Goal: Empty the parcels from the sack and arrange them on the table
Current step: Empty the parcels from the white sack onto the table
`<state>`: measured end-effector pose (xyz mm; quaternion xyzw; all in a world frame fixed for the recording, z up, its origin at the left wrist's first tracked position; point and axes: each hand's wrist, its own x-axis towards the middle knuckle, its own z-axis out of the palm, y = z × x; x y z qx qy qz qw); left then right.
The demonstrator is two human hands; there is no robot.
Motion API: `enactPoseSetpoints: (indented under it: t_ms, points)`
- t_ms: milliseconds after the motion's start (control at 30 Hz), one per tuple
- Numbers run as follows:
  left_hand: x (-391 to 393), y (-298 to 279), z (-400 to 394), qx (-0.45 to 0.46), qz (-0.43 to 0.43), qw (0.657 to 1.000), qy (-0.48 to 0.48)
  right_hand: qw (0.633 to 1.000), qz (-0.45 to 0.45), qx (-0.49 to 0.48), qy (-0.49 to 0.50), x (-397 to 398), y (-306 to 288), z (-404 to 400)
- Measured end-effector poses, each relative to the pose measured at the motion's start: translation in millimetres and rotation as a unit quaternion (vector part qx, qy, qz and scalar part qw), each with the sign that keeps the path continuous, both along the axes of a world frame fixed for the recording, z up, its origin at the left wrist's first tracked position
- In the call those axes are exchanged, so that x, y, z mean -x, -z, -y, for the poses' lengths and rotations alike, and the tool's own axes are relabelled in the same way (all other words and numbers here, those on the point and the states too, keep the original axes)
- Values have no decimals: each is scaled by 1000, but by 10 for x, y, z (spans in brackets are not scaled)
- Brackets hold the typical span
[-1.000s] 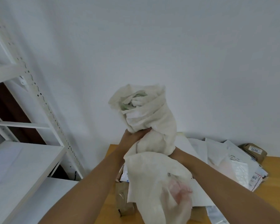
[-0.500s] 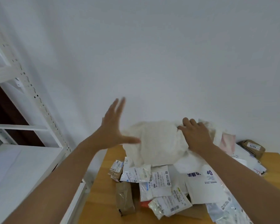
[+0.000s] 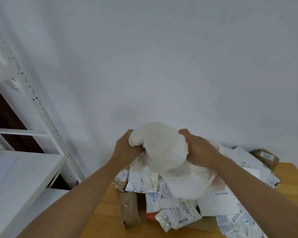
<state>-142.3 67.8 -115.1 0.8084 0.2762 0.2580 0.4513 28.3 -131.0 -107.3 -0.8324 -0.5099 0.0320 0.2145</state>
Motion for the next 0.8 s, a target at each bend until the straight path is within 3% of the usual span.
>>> enactPoseSetpoints:
  t_ms: [200, 267, 400, 567, 800]
  points:
    - [-156, -227, 27, 90, 108, 989, -49, 980, -195, -3, 36, -3, 106, 14]
    - [-191, -238, 63, 189, 142, 970, -52, 963, -263, -39, 37, 85, 199, -9]
    - [-287, -50, 193, 409, 155, 898, -49, 921, -354, -162, -4, 255, 316, -145]
    - [-334, 200, 221, 471, 133, 870, -57, 902, -375, -205, -62, 396, 326, -237]
    - [-253, 238, 230, 482, 144, 858, -107, 921, -315, -228, 17, 318, 562, -298]
